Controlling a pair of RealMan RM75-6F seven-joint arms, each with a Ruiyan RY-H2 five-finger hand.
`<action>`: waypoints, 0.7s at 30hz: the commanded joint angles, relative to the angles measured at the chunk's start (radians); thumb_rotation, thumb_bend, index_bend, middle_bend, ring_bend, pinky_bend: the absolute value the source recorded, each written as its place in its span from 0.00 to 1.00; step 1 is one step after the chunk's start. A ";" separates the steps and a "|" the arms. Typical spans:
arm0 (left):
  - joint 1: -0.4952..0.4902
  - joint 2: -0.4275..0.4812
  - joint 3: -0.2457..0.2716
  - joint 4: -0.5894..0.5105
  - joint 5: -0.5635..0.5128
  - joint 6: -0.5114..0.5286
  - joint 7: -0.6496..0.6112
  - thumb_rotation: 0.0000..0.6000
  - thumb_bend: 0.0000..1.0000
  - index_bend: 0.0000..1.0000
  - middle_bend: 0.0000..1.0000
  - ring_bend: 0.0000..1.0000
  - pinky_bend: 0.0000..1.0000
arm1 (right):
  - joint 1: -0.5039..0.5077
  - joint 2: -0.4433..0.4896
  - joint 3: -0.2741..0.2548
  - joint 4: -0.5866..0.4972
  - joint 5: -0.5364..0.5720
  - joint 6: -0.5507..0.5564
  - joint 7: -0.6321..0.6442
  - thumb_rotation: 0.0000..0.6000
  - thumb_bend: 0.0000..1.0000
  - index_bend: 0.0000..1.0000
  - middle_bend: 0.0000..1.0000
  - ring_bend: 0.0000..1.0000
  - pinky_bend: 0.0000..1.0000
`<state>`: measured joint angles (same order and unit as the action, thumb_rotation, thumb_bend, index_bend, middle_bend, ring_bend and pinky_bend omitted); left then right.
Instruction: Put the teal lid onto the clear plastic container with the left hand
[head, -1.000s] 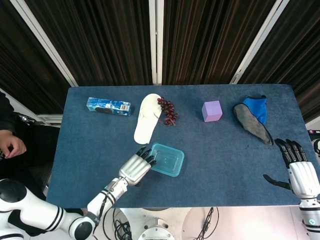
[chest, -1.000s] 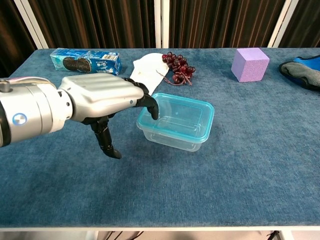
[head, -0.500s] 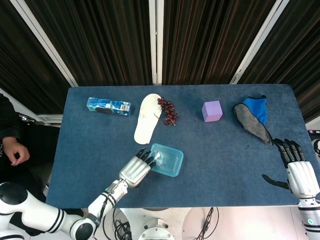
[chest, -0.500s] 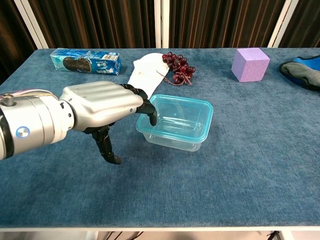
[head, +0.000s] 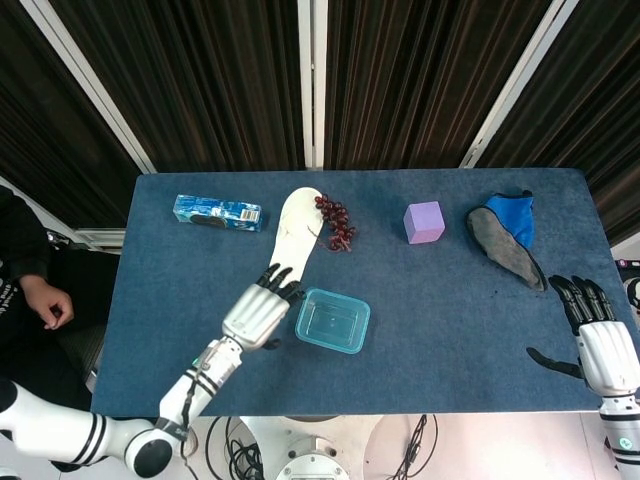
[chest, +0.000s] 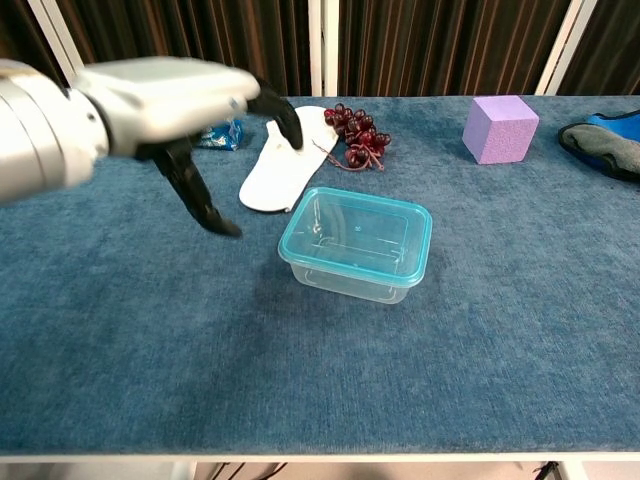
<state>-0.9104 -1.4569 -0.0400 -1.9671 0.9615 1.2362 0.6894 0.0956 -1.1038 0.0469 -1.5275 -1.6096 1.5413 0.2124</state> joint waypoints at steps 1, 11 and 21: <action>0.057 0.067 -0.029 0.019 0.011 0.038 -0.084 1.00 0.08 0.24 0.17 0.00 0.00 | 0.010 0.006 0.002 -0.001 -0.004 -0.010 0.011 1.00 0.03 0.00 0.08 0.00 0.00; 0.278 0.173 0.033 0.138 0.092 0.150 -0.332 1.00 0.05 0.19 0.10 0.00 0.00 | 0.032 -0.003 0.006 0.036 0.027 -0.060 0.101 1.00 0.03 0.00 0.01 0.00 0.00; 0.524 0.210 0.166 0.250 0.291 0.314 -0.529 1.00 0.02 0.19 0.11 0.00 0.00 | -0.007 0.003 -0.029 0.072 0.026 -0.043 0.246 1.00 0.03 0.00 0.00 0.00 0.00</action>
<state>-0.4357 -1.2618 0.0914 -1.7409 1.2099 1.5085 0.2079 0.1023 -1.1057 0.0322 -1.4616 -1.5754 1.4883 0.4358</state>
